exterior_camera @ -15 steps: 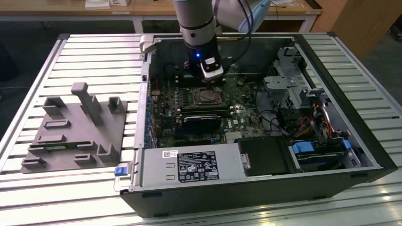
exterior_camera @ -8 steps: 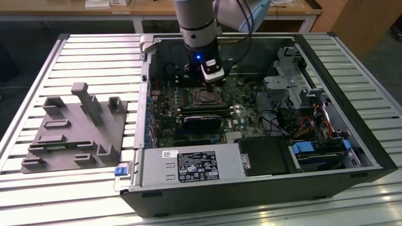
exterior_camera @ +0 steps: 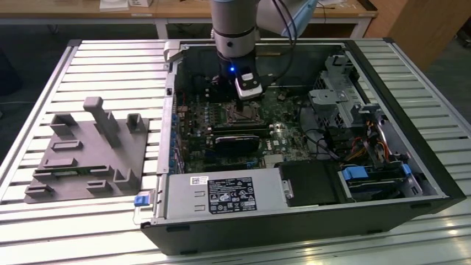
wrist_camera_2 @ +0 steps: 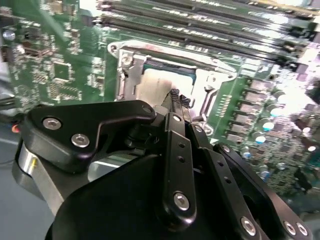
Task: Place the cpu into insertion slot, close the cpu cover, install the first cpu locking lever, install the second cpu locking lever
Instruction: 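Install the first cpu locking lever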
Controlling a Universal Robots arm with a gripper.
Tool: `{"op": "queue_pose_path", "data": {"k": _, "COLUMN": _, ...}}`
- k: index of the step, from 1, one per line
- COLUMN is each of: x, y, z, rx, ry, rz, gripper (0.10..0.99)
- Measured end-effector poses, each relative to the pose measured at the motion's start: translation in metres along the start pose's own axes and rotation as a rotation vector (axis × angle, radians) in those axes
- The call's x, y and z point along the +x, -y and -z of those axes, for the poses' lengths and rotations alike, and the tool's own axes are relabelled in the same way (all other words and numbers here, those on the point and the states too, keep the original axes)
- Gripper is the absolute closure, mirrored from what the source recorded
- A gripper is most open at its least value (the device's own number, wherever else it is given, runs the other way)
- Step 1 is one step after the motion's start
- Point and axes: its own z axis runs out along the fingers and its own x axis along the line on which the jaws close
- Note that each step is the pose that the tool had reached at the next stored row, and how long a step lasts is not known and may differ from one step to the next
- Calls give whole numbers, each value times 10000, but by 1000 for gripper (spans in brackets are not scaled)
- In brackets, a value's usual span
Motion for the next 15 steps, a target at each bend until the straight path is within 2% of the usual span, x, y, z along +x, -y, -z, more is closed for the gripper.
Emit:
{"op": "queue_pose_path", "data": {"k": 3, "x": -15, "y": 16, "z": -5, "rx": 84, "ry": -201, "rz": -22, "gripper": 980}}
{"op": "queue_pose_path", "data": {"k": 11, "x": -17, "y": 15, "z": 10, "rx": 104, "ry": -220, "rz": -24, "gripper": 980}}
{"op": "queue_pose_path", "data": {"k": 15, "x": -26, "y": 8, "z": 106, "rx": 102, "ry": -220, "rz": -24, "gripper": 980}}
